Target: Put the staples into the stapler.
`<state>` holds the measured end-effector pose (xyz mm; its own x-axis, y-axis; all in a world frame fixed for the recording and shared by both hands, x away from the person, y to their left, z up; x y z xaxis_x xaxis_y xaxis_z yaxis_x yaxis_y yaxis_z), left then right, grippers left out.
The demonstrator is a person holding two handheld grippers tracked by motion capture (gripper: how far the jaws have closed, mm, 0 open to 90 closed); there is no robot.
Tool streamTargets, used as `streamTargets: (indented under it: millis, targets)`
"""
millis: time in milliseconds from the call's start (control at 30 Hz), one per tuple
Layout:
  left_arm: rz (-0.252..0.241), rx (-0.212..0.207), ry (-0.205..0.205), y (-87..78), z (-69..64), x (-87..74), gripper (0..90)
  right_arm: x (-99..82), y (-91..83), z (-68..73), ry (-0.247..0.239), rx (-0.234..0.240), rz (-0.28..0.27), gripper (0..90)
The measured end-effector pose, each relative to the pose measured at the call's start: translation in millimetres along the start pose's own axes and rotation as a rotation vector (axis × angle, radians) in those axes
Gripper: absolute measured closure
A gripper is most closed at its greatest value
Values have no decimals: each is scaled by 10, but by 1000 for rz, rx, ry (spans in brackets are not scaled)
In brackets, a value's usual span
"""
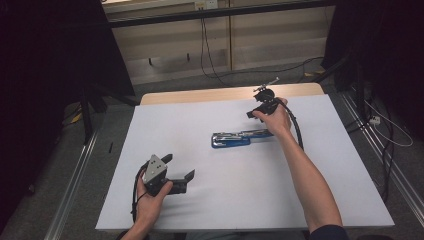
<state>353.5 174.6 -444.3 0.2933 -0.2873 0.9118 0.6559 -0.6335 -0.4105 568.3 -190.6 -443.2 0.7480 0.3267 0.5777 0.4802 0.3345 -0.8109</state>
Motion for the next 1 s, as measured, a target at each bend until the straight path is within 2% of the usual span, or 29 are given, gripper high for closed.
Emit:
streamTargets:
  millis: [200,500,667,733,1000]
  targets:
    - [3,1,7,3,-3,0,38,-23,67,-42,10,-29,18,537]
    - [10,6,12,5,5,-7,36,-22,128,-71,18,-40,42,654]
    - [13,-1,7,11,0,-11,36,-12,145,-71,30,-62,44,674]
    - [12,-2,6,11,-1,-12,35,-17,166,-59,17,-51,56,684]
    - [14,-1,8,22,2,-11,36,-33,196,-50,16,-72,75,733]
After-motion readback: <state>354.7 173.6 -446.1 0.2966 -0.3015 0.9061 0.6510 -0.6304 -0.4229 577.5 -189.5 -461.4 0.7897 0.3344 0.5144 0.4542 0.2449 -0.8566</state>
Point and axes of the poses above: each handheld gripper's, and its own axes: y roughly forward along the jaws, x roughly out of its top, z roughly to its left, the point moved 2 cm from there along y, roughly forward along the jaws, and after that the axes turned 3 degrees about z, right-handed, at the moved point
